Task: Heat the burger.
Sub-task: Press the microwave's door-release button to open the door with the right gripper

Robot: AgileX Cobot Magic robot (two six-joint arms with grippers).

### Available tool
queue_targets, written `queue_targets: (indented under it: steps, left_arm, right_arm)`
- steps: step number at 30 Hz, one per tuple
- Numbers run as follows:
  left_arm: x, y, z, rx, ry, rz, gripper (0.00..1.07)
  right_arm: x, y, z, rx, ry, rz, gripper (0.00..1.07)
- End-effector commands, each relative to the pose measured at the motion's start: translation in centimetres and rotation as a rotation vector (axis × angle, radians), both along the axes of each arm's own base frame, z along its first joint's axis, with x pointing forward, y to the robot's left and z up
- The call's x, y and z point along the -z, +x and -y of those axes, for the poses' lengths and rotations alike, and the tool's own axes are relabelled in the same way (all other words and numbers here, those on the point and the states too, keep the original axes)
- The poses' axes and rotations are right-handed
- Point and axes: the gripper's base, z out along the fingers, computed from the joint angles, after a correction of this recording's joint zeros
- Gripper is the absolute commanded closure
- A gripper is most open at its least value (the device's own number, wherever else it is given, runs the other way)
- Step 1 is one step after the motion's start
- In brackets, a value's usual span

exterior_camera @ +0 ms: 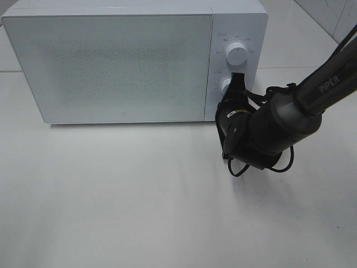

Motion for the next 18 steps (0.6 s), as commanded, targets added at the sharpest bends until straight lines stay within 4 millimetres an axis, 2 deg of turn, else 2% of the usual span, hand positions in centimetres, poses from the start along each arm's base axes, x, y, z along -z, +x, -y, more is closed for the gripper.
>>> queue_targets:
  steps: [1,10,18]
  left_arm:
    - [0.0,-0.3,0.0,-0.004,-0.008,0.025,0.09]
    - [0.0,-0.3,0.0,-0.004,-0.008,0.025,0.09]
    - [0.0,-0.3,0.0,-0.004,-0.008,0.025,0.09]
  right_arm:
    - [-2.4,2.2,0.0,0.009,-0.022,0.187,1.07]
    - [-2.5,3.8,-0.3,0.024,-0.032,0.273,1.07]
    - [-2.2,3.7,-0.4,0.006,-0.035,0.239,1.07]
